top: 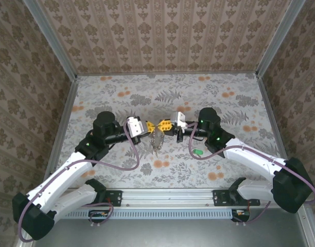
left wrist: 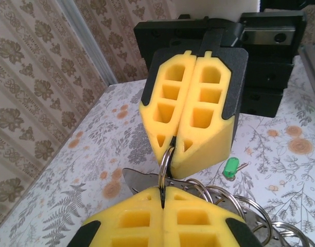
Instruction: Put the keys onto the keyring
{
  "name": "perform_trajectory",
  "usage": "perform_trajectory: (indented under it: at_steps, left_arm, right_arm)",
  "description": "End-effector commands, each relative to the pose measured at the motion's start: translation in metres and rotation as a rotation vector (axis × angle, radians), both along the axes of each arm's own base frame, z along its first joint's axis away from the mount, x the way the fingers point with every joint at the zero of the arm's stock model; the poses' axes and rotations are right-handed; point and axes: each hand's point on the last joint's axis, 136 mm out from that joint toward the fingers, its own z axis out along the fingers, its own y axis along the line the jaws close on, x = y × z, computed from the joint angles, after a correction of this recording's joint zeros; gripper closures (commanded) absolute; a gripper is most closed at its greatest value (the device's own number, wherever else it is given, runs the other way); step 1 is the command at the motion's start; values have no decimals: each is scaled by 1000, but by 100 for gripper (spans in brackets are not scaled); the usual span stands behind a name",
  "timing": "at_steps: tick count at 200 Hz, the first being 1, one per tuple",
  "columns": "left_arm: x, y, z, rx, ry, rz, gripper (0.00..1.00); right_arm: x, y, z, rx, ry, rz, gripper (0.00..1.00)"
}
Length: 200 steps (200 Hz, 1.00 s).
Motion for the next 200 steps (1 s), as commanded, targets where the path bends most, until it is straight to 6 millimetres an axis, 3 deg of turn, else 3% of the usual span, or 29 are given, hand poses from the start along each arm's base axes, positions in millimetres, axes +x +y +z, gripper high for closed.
perform_trajectory:
  at_steps: [1,30,67,102,118,139,200]
  left_arm:
    - [-6,-9,14,-12,-36,-40,97]
    - [-6,-14,15,-20,-31,-47,94]
    - [-5,-16,14,-31,-22,-34,100]
    - [-3,-16,14,-45,-18,-18,100]
    - [-4,-17,14,-55,-10,-25,85]
    - [0,-14,11,-47,8,10,81]
    - [-5,-7,14,-60,3,23,84]
  right_arm:
    - [-4,4,21,55,-90,-35,100]
    - [2,4,24,115,-88,-130,100]
    - [13,0,28,213,-47,-262,100]
    - [6,9,21,226,-20,-212,100]
    - [3,11,20,232,-19,-189,100]
    - [4,12,27,256,-6,-185,100]
    - [-2,15,35,283,-6,-139,100]
